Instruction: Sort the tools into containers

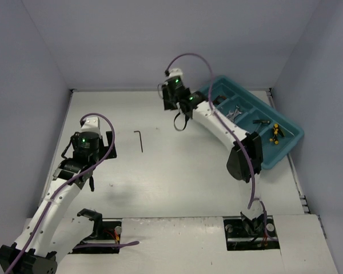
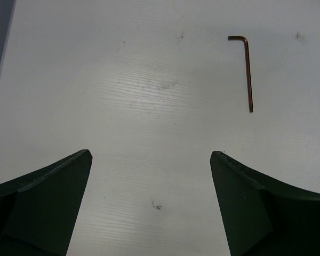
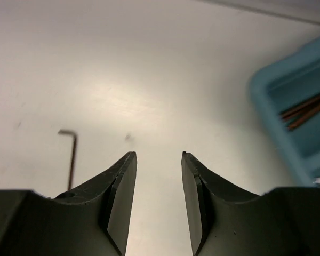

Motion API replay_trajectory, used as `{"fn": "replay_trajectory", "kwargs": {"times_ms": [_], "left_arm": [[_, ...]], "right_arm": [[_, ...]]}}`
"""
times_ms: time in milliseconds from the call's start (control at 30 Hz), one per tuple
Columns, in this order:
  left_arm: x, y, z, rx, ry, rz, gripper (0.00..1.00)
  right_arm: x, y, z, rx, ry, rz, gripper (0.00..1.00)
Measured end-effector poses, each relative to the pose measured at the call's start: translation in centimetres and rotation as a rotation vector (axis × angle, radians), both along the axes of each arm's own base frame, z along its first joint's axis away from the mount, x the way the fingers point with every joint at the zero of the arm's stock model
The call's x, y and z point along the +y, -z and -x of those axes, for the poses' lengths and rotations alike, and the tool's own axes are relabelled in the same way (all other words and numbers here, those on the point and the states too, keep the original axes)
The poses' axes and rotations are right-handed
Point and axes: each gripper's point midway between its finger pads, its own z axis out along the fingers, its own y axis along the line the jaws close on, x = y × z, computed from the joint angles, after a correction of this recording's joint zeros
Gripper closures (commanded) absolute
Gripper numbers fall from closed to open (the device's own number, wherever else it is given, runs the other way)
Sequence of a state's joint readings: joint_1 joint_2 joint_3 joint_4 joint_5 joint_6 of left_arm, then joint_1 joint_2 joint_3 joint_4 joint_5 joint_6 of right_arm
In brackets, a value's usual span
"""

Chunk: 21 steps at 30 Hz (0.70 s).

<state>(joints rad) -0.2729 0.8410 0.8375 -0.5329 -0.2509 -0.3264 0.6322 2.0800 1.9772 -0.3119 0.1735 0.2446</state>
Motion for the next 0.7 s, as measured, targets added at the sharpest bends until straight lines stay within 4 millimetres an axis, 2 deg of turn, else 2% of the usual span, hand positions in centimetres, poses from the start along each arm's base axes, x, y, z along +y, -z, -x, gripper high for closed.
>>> {"fn": "replay_trajectory", "kwargs": {"times_ms": [67,167,467,600,700], "left_arm": [[0.1,0.0,0.0,-0.002,-0.003,-0.001,0.09],[0.2,-0.2,0.1,-0.008,-0.006,-0.002,0.1],[0.3,-0.7,0.2,-0.029,-0.012,-0.001,0.1],[0.3,-0.8,0.2,-0.032,-0.012,-0.001,0.1],[0.3,-0.8,0.3,-0.034,-0.013,-0.001,0.09]], "right_arm": [[2.8,1.8,2.6,0.035,-0.073,0.024,0.64],[5.3,5.0,5.0,0.095,-0.129,0.059,0.64],[9.7,13.2,8.8,0.216,-0.184,0.128,0.64],[11.3,15.6,9.8,0.239,-0.204,0.141,0.64],[12.4,16.6,10.4,0.246,-0.217,0.143,0.64]]}}
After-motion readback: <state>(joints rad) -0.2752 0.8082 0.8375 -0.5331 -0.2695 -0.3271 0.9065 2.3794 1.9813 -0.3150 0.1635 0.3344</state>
